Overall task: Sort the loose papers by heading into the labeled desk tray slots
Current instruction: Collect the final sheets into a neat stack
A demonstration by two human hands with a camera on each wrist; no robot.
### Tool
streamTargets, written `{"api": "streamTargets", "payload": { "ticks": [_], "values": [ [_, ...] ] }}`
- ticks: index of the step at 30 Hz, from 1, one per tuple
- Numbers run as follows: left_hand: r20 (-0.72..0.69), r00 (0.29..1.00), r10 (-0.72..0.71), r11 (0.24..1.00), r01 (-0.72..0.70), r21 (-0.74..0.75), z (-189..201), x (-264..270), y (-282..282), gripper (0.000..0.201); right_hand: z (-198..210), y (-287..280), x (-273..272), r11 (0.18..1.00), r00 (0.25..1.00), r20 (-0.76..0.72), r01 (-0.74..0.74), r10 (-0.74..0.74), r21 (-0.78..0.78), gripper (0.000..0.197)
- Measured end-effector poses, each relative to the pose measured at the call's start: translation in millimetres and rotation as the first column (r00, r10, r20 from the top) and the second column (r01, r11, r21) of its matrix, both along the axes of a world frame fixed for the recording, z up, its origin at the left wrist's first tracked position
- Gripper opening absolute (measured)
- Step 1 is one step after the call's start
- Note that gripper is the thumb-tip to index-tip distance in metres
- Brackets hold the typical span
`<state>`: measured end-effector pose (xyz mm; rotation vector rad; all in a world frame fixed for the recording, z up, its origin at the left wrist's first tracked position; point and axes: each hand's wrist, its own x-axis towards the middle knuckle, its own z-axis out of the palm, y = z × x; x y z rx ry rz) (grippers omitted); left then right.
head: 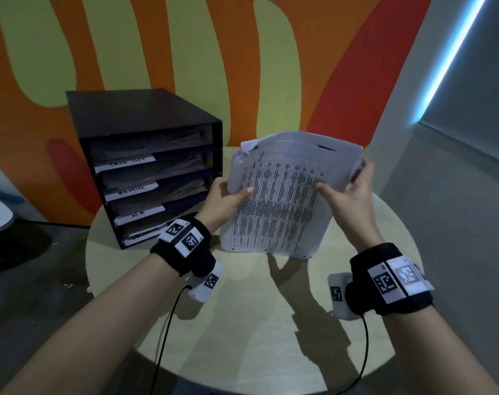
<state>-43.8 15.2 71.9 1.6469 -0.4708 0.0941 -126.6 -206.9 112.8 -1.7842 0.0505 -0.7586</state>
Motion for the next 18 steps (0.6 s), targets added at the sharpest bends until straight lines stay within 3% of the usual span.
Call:
{"api": "streamTargets", "payload": {
  "ticks": [1, 3, 5, 7, 10, 13, 16, 18],
  "values": [
    [0.047, 0.999, 0.017, 1.000, -0.018, 0.023, 0.4, 1.8, -1.2, 0.011, 5.5, -1.8, -0.9, 0.985, 0.994, 0.031, 0.110, -0.107, -0.132, 0.086],
    [0.193, 0.979, 0.062, 0.996, -0.072, 0.044, 6.0, 6.2, -5.1, 0.031, 18.9, -1.6, -4.5, 0.876, 0.962, 0.136, 0.273, -0.239, -0.398, 0.095],
    [0.397, 0.917, 0.032, 0.978, -0.112, 0.178, 21.0, 6.4, -6.1, 0.026, 33.9, 5.4, -8.7, 0.759, 0.962, 0.162, 0.272, -0.218, -0.592, 0.094],
    [0.564, 0.824, -0.048, 0.921, -0.182, 0.344, 37.9, 4.8, -5.5, 0.028, 41.8, 12.0, -6.2, 0.696, 0.977, 0.110, 0.208, -0.184, -0.688, 0.078],
    [0.617, 0.785, -0.058, 0.891, -0.238, 0.386, 49.8, -2.0, -2.9, 0.022, 42.9, 8.2, 3.4, 0.786, 0.997, 0.042, 0.081, -0.069, -0.613, 0.035],
    [0.538, 0.836, 0.103, 0.910, -0.298, 0.288, 39.5, -1.3, 9.2, 0.019, 28.1, 4.6, 8.8, 0.916, 0.994, -0.044, -0.111, 0.102, -0.386, 0.026],
    [0.351, 0.867, 0.355, 0.857, -0.451, 0.249, 19.2, 9.4, 38.9, 0.074, 13.6, 2.6, 6.2, 0.974, 0.992, -0.050, -0.127, 0.120, -0.186, 0.031],
    [0.110, 0.922, 0.372, 0.920, -0.382, 0.087, 10.4, 6.6, 55.1, 0.102, 6.6, -1.3, 2.2, 0.992, 0.993, -0.035, -0.115, 0.113, -0.060, 0.021]
  ]
}}
